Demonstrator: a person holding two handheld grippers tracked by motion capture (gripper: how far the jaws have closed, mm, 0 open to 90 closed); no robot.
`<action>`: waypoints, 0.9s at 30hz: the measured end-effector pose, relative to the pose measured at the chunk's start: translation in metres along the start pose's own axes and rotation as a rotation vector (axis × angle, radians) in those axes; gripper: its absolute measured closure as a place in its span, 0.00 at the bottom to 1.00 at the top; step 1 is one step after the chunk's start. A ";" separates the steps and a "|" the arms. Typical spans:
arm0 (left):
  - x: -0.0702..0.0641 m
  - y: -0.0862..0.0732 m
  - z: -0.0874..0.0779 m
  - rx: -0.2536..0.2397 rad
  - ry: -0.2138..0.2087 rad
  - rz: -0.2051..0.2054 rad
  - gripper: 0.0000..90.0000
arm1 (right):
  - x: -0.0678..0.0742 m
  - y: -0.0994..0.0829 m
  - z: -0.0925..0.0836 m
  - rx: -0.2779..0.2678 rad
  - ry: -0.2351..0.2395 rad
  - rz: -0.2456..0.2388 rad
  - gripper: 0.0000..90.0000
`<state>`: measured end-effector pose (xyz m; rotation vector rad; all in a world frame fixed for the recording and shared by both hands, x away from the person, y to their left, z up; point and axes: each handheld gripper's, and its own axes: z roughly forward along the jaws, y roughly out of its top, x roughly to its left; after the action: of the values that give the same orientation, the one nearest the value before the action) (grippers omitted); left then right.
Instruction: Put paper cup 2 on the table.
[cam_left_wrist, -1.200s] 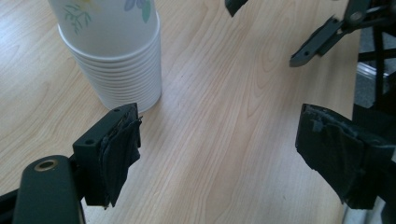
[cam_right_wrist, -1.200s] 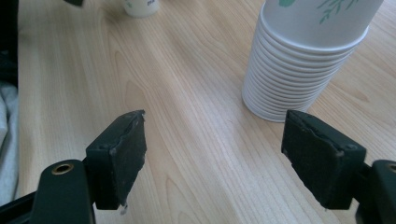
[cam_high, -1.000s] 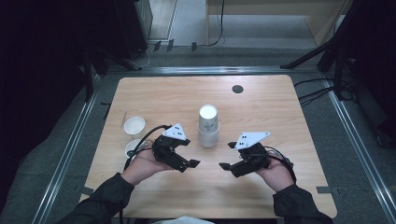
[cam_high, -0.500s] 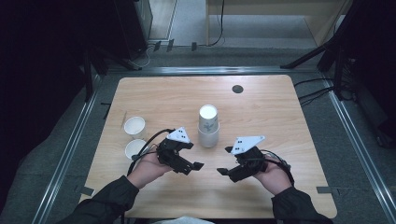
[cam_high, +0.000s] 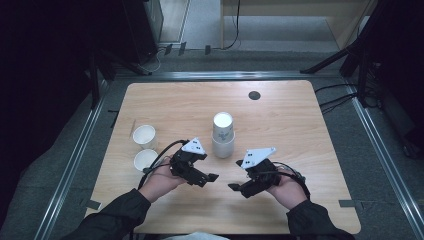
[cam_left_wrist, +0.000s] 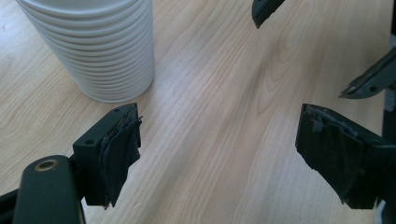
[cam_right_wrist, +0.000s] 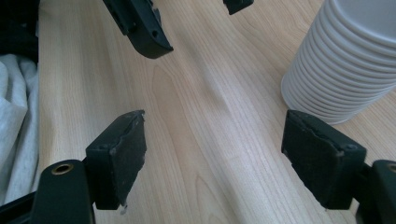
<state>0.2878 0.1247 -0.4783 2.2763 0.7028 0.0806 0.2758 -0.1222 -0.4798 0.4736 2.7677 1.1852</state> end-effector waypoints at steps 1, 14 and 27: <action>0.000 0.000 0.001 0.007 0.000 0.007 0.16 | 0.000 0.000 0.000 0.000 0.001 -0.002 0.25; 0.001 -0.003 0.004 0.026 0.006 0.018 0.16 | -0.001 0.001 0.001 -0.003 0.004 0.001 0.25; 0.000 -0.005 0.006 0.045 0.013 0.030 0.16 | -0.002 0.001 0.002 0.005 0.009 -0.004 0.25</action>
<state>0.2872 0.1239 -0.4864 2.3319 0.6837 0.0947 0.2786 -0.1202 -0.4806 0.4638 2.7785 1.1836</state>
